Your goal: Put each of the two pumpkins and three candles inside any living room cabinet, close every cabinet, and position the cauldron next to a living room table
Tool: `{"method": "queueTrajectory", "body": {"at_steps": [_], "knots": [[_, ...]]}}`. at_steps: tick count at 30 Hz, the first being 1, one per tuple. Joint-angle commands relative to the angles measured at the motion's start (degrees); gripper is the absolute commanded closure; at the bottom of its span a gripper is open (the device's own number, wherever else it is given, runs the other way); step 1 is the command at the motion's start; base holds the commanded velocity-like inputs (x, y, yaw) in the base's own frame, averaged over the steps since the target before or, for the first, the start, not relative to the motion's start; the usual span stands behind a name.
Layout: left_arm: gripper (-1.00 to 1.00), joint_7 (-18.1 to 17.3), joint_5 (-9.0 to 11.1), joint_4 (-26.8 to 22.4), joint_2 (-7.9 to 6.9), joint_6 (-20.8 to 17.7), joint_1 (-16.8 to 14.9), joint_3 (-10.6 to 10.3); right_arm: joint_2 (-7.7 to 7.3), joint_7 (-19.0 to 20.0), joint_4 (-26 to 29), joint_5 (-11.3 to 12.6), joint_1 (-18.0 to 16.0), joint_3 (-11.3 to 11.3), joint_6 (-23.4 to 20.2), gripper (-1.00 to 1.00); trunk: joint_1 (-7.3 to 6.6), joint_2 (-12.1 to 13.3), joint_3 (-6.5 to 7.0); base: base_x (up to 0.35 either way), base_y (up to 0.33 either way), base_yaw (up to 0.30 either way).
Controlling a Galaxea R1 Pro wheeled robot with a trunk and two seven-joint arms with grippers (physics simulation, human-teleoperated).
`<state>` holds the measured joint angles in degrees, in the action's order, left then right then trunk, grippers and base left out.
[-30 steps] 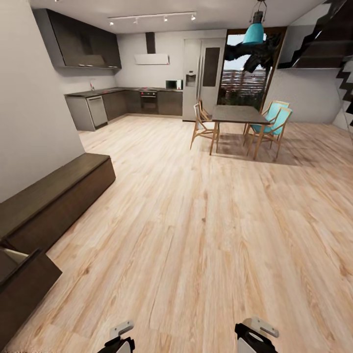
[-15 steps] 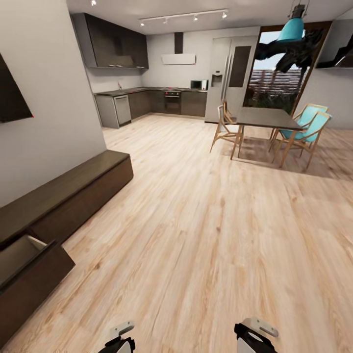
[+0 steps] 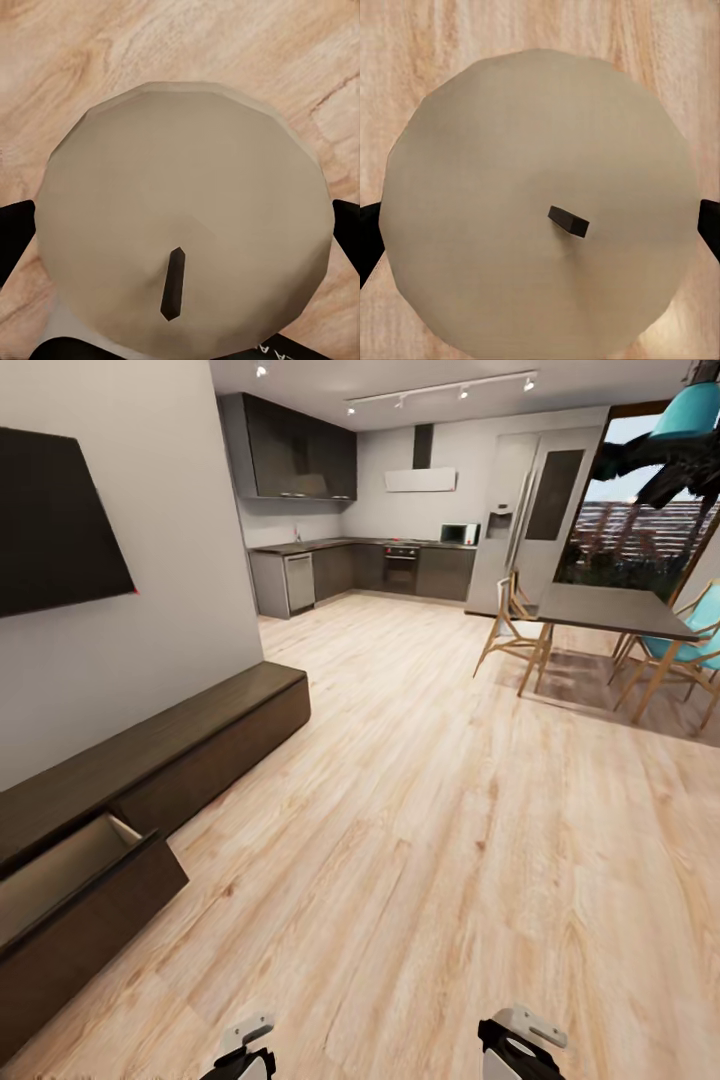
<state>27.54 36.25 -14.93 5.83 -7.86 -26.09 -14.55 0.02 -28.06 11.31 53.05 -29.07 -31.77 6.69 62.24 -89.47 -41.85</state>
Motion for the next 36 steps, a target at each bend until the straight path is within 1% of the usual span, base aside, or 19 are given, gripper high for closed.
{"method": "queueTrajectory", "body": {"at_steps": [1,9,18,26,36], "knots": [[1.00,0.41,0.22,-0.10,-0.03,-0.33,-0.07,-0.48,0.07,0.32,0.02,0.74,-0.02,-0.41,0.52,1.00,0.00,-0.02,-0.05,0.013,-0.012,0.289],[1.00,0.41,0.22,-0.10,-0.03,-0.32,-0.06,-0.48,0.19,0.34,-0.04,0.74,-0.02,-0.42,0.52,1.00,0.00,-0.02,-0.05,0.010,-0.002,0.289],[1.00,0.41,0.22,-0.10,-0.03,-0.32,-0.07,-0.48,0.25,0.37,-0.11,0.74,-0.02,-0.42,0.52,1.00,0.00,-0.02,-0.05,0.114,0.000,0.289],[1.00,0.41,0.22,-0.10,-0.03,-0.32,-0.06,-0.48,0.25,0.38,-0.15,0.74,-0.02,-0.47,0.52,1.00,0.00,-0.02,-0.05,0.027,0.000,0.289],[1.00,0.41,0.22,-0.09,-0.03,0.45,-0.05,-0.48,0.25,0.38,-0.15,0.74,-0.02,-0.42,0.52,1.00,0.00,-0.02,-0.05,0.140,-0.070,0.289]]}}
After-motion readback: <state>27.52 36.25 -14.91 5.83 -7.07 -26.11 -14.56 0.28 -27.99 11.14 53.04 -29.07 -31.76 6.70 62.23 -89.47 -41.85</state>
